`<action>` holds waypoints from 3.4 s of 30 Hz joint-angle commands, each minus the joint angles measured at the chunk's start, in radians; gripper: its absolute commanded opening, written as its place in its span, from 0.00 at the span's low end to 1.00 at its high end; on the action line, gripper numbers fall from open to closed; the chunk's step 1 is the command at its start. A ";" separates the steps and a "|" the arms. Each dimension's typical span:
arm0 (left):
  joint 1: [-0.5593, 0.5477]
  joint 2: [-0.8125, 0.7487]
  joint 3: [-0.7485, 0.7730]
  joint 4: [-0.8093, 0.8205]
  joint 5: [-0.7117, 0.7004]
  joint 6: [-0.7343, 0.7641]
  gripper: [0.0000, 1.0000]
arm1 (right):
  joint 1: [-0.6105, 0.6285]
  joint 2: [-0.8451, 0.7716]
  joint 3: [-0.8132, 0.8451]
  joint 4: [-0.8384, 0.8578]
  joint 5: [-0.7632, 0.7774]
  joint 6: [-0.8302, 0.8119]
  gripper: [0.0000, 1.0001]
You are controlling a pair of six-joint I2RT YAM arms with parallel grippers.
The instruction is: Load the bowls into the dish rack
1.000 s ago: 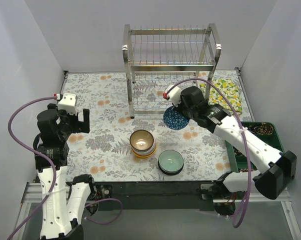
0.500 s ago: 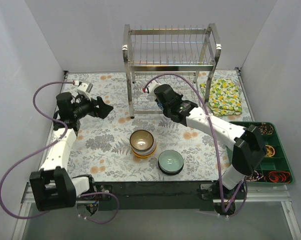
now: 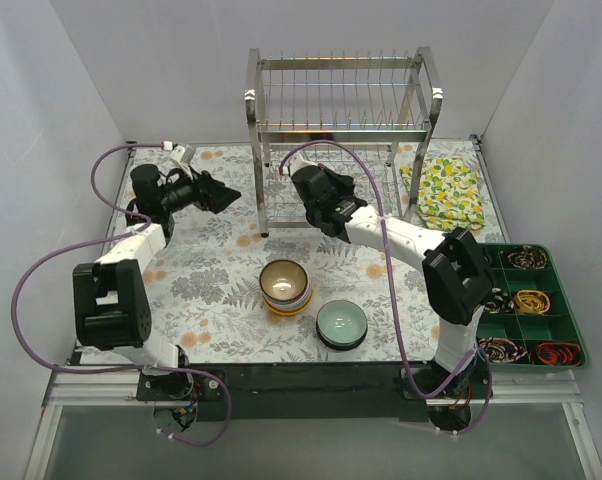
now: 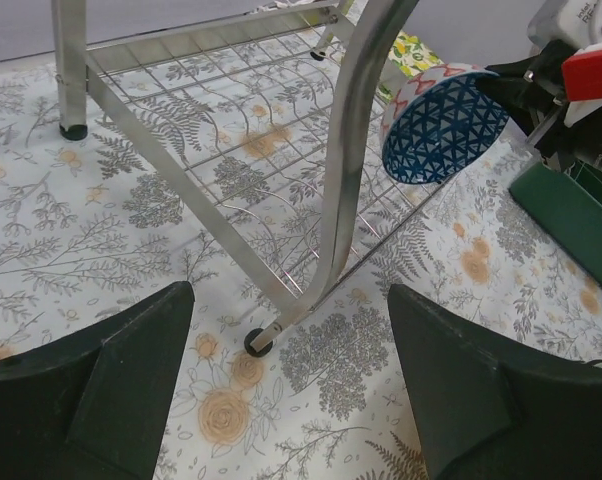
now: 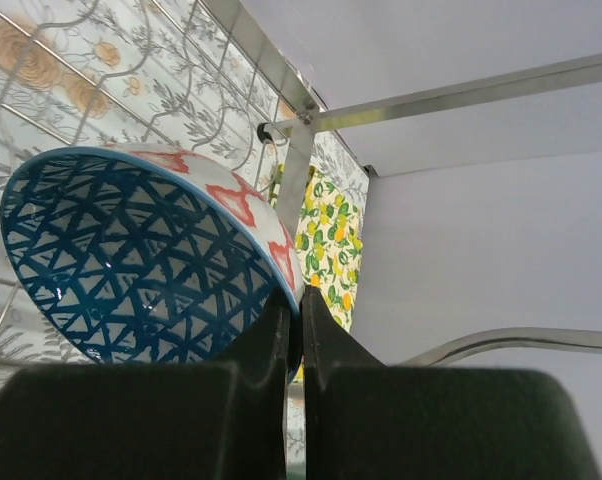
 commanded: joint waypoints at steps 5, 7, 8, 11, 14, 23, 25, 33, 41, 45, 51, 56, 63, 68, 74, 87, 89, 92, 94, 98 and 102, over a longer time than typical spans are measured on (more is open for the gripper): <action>-0.048 0.176 0.140 0.165 0.075 -0.137 0.78 | -0.066 0.034 0.060 0.109 0.107 0.015 0.01; -0.057 0.216 0.157 0.209 0.089 -0.168 0.77 | -0.083 0.051 0.072 0.110 0.109 0.018 0.01; -0.060 0.233 0.179 0.214 0.099 -0.175 0.77 | -0.089 0.065 0.077 0.116 0.109 0.015 0.01; -0.065 0.276 0.190 0.265 0.139 -0.229 0.76 | -0.106 0.091 0.084 0.125 0.120 -0.001 0.01; -0.074 0.287 0.191 0.275 0.156 -0.231 0.75 | -0.118 0.118 0.081 0.165 0.143 -0.028 0.01; -0.131 0.287 0.133 0.323 0.204 -0.241 0.74 | -0.169 0.210 0.095 0.359 0.204 -0.152 0.01; -0.143 0.298 0.136 0.341 0.212 -0.249 0.72 | -0.181 0.224 0.104 0.392 0.210 -0.174 0.01; -0.163 0.385 0.191 0.404 0.233 -0.333 0.50 | -0.218 0.250 0.146 0.415 0.216 -0.174 0.01; -0.166 0.376 0.171 0.413 0.251 -0.347 0.26 | -0.247 0.281 0.158 0.495 0.230 -0.231 0.01; -0.178 0.356 0.142 0.410 0.256 -0.347 0.20 | -0.264 0.292 0.184 0.575 0.232 -0.268 0.01; -0.208 0.319 0.104 0.401 0.259 -0.343 0.15 | -0.287 0.319 0.201 0.613 0.230 -0.306 0.01; -0.232 0.292 0.084 0.361 0.262 -0.323 0.15 | -0.292 0.362 0.239 0.708 0.227 -0.372 0.01; -0.243 0.285 0.065 0.312 0.253 -0.294 0.21 | -0.305 0.407 0.273 0.713 0.229 -0.378 0.01; -0.243 0.289 0.061 0.289 0.236 -0.274 0.31 | -0.334 0.441 0.299 0.713 0.226 -0.378 0.01; -0.243 0.293 0.082 0.208 0.225 -0.229 0.34 | -0.350 0.496 0.359 0.715 0.232 -0.383 0.01; -0.241 0.318 0.091 0.199 0.227 -0.226 0.37 | -0.358 0.623 0.471 0.718 0.341 -0.472 0.01; -0.241 0.321 0.094 0.203 0.227 -0.227 0.37 | -0.356 0.617 0.460 0.718 0.344 -0.475 0.01; -0.241 0.324 0.094 0.209 0.227 -0.234 0.38 | -0.345 0.602 0.430 0.718 0.345 -0.485 0.01; -0.241 0.319 0.094 0.213 0.224 -0.234 0.38 | -0.331 0.586 0.399 0.718 0.350 -0.490 0.01; -0.240 0.308 0.088 0.211 0.222 -0.231 0.41 | -0.301 0.574 0.384 0.716 0.353 -0.493 0.01; -0.240 0.292 0.082 0.199 0.218 -0.223 0.49 | -0.288 0.582 0.393 0.696 0.359 -0.489 0.07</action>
